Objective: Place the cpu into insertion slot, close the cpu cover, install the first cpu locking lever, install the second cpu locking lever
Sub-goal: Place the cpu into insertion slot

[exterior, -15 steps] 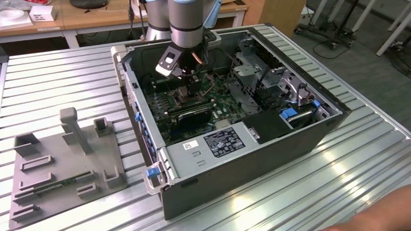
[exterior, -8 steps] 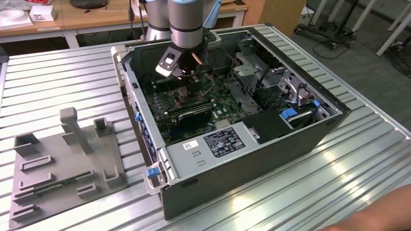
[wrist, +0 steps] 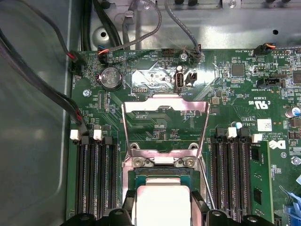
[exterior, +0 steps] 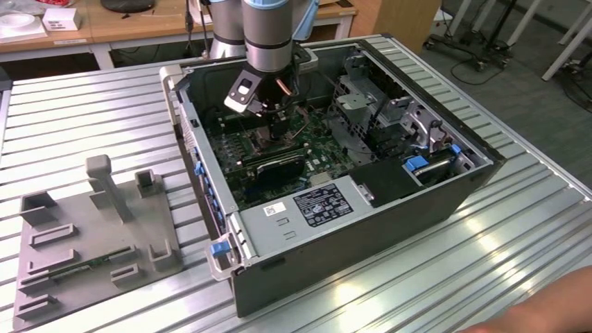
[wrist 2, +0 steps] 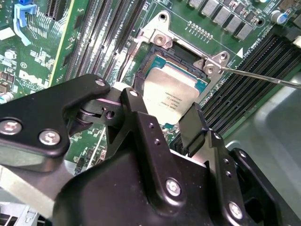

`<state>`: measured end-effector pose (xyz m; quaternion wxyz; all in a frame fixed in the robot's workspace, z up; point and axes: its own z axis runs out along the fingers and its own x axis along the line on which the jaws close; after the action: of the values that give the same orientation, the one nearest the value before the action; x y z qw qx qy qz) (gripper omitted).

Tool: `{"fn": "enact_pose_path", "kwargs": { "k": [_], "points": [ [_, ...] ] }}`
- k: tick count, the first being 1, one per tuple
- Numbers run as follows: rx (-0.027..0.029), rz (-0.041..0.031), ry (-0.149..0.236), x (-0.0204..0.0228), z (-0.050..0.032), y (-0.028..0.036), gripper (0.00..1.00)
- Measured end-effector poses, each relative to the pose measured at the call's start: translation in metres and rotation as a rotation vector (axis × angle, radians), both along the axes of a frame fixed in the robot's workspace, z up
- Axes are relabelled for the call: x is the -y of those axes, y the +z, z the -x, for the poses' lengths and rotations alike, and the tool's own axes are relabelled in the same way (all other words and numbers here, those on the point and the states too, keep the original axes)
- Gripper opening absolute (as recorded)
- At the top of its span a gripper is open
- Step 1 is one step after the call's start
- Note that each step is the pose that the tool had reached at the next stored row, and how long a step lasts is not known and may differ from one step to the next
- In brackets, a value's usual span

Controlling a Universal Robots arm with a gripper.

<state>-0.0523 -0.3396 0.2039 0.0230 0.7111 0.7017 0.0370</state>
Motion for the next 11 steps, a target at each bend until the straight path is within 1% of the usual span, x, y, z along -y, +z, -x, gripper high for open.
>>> {"fn": "enact_pose_path", "kwargs": {
  "k": [11],
  "points": [
    [0.0001, -0.0002, 0.003, 0.0, -0.0002, -0.0031, 0.54]
  ]
}}
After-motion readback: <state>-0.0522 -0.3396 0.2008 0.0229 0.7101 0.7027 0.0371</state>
